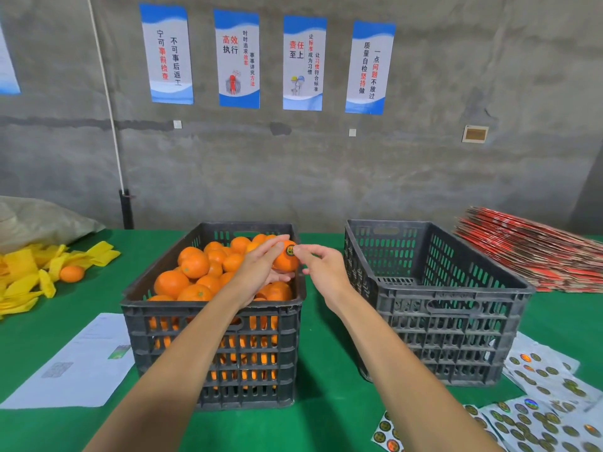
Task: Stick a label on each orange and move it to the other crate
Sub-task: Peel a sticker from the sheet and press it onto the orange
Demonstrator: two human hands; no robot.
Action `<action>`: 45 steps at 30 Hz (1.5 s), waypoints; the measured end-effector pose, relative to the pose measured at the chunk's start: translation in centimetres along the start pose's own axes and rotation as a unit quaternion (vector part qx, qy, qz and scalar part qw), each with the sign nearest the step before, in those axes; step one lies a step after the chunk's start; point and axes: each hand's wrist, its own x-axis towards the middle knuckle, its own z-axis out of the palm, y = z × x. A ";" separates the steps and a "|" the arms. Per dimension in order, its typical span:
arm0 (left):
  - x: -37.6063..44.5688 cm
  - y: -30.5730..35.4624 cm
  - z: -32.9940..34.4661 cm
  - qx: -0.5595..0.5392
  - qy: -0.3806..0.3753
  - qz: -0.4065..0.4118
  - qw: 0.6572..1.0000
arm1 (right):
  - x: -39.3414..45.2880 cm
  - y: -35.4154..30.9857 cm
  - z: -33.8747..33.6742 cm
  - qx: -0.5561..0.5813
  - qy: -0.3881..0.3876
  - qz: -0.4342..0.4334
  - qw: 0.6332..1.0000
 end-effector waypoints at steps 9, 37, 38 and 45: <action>-0.9 0.2 0.2 0.067 0.007 0.076 0.995 | 0.4 -0.1 0.4 -0.157 0.067 -0.053 0.984; 0.3 1.6 -0.2 0.466 -0.007 0.089 0.880 | -0.5 -0.9 -11.5 -0.439 0.167 -0.100 0.877; 0.1 1.7 -2.1 0.525 0.016 0.060 0.849 | -0.1 -0.6 -13.2 -0.470 0.186 -0.091 0.858; -1.8 3.1 -11.2 0.635 0.075 -0.180 0.747 | 1.5 1.6 -19.7 -0.531 0.146 0.058 0.833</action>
